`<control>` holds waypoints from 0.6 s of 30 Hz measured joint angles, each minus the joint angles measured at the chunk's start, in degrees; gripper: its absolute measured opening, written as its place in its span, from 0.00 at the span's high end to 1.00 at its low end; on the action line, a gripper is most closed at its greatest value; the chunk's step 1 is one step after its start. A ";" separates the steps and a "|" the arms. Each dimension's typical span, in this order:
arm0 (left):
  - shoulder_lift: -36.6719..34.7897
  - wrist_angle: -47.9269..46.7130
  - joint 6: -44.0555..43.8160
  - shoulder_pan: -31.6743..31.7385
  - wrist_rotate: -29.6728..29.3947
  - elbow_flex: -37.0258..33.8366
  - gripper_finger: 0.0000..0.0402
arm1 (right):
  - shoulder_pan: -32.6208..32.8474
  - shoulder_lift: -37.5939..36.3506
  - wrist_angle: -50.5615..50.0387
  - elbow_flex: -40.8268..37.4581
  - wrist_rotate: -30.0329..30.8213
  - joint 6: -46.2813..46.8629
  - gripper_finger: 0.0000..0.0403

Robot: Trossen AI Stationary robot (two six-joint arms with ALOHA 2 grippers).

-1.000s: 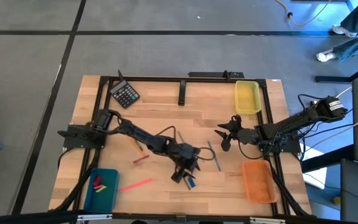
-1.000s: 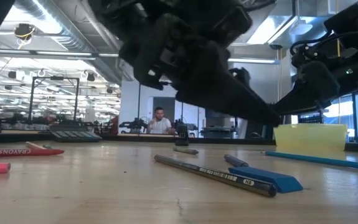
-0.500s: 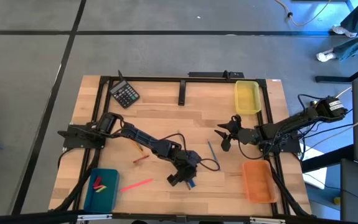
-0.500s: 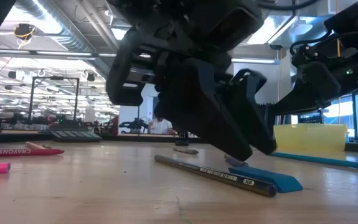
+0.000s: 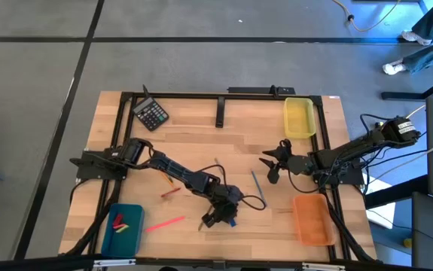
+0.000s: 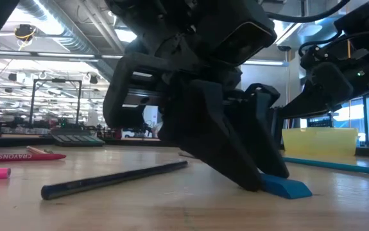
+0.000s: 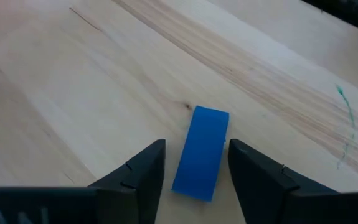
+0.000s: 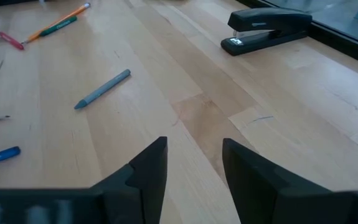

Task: Sort crayons/erasers/pens/pencils in bins
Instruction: Put the blue eraser into the blue bin

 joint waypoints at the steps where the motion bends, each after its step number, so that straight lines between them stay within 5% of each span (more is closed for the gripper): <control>1: 0.03 -0.19 -0.14 0.03 0.05 -0.01 0.61 | 0.02 0.00 0.01 0.00 0.00 0.00 0.61; 13: 0.14 -2.28 -2.77 1.16 0.53 -0.03 0.80 | 0.00 0.02 -0.02 0.00 -0.24 0.17 0.61; 18: -0.54 -3.79 -5.29 0.19 -3.83 1.49 0.81 | -0.01 0.02 -0.02 0.00 -1.30 0.16 0.61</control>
